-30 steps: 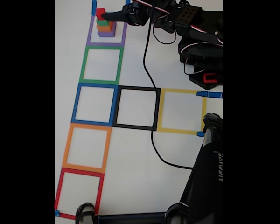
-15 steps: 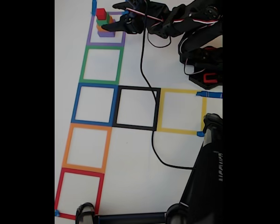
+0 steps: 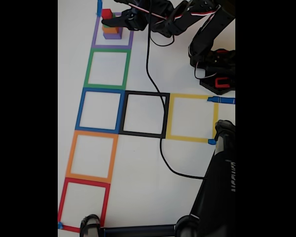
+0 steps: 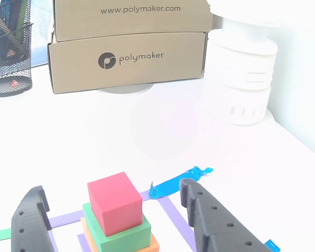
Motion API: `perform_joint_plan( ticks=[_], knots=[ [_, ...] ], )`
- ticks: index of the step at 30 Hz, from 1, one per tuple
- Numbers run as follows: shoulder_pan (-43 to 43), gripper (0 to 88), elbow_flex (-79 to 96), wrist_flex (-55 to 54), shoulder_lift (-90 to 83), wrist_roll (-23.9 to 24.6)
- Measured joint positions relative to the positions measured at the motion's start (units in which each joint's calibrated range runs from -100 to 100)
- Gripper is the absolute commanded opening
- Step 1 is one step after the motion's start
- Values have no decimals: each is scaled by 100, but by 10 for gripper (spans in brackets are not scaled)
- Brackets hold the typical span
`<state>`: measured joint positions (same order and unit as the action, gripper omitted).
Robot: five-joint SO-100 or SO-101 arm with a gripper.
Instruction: Tower of hanoi
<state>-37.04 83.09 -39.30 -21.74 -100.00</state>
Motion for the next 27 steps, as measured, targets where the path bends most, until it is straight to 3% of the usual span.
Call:
perform_joint_plan(
  ticks=[27],
  knots=[
    [152, 276, -832, -911, 1815, 0]
  ],
)
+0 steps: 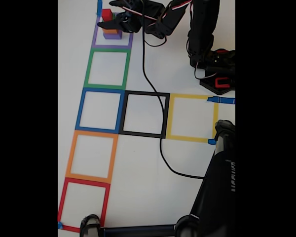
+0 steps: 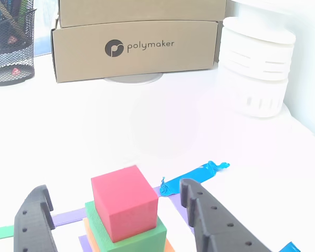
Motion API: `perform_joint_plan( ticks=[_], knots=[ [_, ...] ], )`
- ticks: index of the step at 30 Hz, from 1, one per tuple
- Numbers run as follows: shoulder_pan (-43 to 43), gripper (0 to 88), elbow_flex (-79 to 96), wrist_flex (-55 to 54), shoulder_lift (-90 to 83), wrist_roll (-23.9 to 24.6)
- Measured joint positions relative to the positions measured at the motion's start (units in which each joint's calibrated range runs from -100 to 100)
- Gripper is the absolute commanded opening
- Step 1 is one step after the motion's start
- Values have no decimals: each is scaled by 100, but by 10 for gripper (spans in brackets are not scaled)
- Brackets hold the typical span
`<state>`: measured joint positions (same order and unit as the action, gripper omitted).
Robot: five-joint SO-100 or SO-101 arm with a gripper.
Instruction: Tower of hanoi
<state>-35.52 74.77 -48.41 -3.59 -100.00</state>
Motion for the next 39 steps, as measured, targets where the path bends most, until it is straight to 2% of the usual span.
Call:
perform_joint_plan(
  ticks=[22, 39],
  knots=[
    [199, 224, 0, -89, 203, 0],
    [187, 131, 0, -145, 270, 36]
  ],
)
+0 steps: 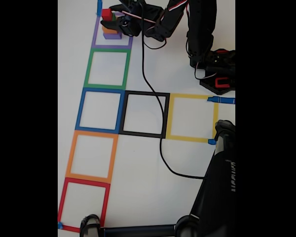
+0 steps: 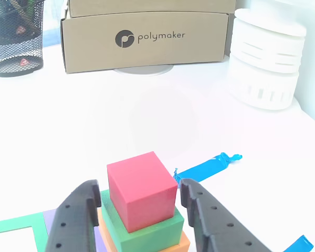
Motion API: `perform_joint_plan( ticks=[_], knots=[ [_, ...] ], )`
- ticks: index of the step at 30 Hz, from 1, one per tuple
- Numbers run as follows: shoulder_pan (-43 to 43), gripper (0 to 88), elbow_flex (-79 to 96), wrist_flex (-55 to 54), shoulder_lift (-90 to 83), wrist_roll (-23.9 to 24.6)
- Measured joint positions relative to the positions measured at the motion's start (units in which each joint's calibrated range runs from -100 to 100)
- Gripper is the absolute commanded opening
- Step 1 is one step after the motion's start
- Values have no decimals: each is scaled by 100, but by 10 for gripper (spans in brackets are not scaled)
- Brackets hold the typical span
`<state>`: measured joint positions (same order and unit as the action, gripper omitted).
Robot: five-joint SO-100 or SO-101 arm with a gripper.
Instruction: Tower of hanoi
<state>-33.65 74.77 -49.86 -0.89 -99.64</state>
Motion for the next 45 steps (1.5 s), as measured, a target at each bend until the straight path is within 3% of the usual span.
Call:
perform_joint_plan(
  ticks=[9, 29, 36, 45],
  knots=[
    [59, 77, 0, -8, 0, 0],
    [281, 57, 0, 395, -574, 0],
    [585, 54, -106, 2563, -2381, -18],
    [1170, 53, -2736, 8029, -4339, -18]
  ],
)
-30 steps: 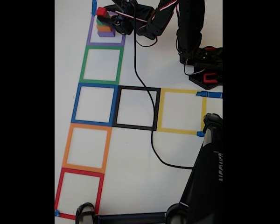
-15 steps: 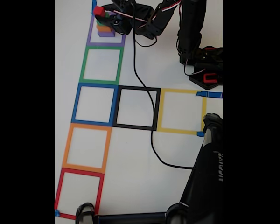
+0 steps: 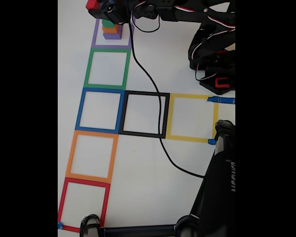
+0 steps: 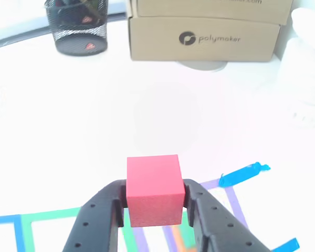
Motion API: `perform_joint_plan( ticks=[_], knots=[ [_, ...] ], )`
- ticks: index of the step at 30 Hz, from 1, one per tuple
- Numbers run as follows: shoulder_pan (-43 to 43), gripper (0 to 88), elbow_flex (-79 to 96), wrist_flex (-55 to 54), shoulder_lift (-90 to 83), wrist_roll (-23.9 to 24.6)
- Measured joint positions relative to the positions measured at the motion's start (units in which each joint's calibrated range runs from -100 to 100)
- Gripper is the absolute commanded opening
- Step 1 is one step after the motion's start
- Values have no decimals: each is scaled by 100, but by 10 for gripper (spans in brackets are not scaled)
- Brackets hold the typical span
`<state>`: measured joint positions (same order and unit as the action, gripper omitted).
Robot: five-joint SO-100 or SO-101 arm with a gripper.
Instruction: Tower of hanoi
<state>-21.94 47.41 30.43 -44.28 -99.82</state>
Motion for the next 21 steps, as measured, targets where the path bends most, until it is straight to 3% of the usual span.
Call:
perform_joint_plan(
  ticks=[5, 10, 14, 21],
  knots=[
    [761, 52, -2753, 3136, -8, 306],
    [1393, 52, -5418, 5208, 270, 809],
    [1872, 52, -6676, 6119, 279, 989],
    [2142, 48, -6676, 6514, 110, 989]
  ],
)
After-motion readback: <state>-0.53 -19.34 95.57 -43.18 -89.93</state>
